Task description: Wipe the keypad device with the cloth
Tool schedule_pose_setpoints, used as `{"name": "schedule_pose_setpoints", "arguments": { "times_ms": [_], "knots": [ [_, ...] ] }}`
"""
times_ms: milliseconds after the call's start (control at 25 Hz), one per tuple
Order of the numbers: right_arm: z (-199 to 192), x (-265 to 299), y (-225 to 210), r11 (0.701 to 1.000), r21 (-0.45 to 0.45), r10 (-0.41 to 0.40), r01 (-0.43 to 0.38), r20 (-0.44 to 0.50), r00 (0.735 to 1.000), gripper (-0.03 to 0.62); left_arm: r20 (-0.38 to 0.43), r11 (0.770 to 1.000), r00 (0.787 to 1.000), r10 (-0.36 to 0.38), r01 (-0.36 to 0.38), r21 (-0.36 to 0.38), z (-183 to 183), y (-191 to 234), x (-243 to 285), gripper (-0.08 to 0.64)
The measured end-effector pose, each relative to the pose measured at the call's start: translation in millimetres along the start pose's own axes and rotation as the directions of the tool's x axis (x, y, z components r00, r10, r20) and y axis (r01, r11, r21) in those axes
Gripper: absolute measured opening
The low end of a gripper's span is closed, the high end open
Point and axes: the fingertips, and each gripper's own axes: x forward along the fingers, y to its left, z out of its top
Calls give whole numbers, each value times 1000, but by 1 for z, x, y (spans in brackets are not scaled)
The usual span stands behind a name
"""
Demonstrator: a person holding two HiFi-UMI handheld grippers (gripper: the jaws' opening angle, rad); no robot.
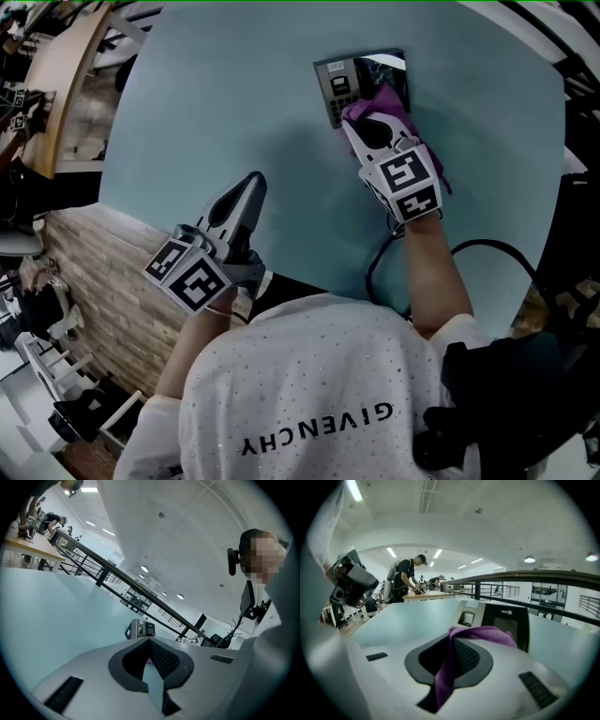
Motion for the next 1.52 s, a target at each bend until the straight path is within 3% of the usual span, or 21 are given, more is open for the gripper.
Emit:
{"name": "schedule_pose_setpoints", "arguments": {
  "times_ms": [560, 960, 1080, 1200, 1320, 1400, 1520],
  "knots": [
    [-21, -36, -63, 986, 101, -136, 135, -4, 991, 26, -9, 1000, 1000, -4, 4, 9, 0, -7, 0, 5],
    [-33, -51, -99, 918, 312, -257, 243, 3, 966, 26, -16, 1000, 1000, -7, 7, 14, -1, -11, 2, 6],
    [-18, -51, -87, 927, 317, -231, 202, 55, 971, 26, -20, 1000, 1000, -6, 7, 13, -2, -13, 4, 5],
    [8, -34, -34, 965, 262, -34, -2, 131, 991, 26, -29, 1000, 1000, -4, 4, 13, -4, -14, 4, 6],
    [13, -12, 20, 981, 112, 150, -160, 94, 984, 26, -35, 1000, 999, -6, 6, 12, -7, -14, 8, 6],
    [4, 1, 38, 983, -19, 184, -184, 7, 983, 26, -39, 1000, 999, -4, 4, 14, -9, -15, 9, 6],
    [-10, 10, 41, 974, -153, 152, -165, -94, 984, 26, -39, 1000, 999, 8, -8, 12, -11, -13, 8, 5]
  ]
}}
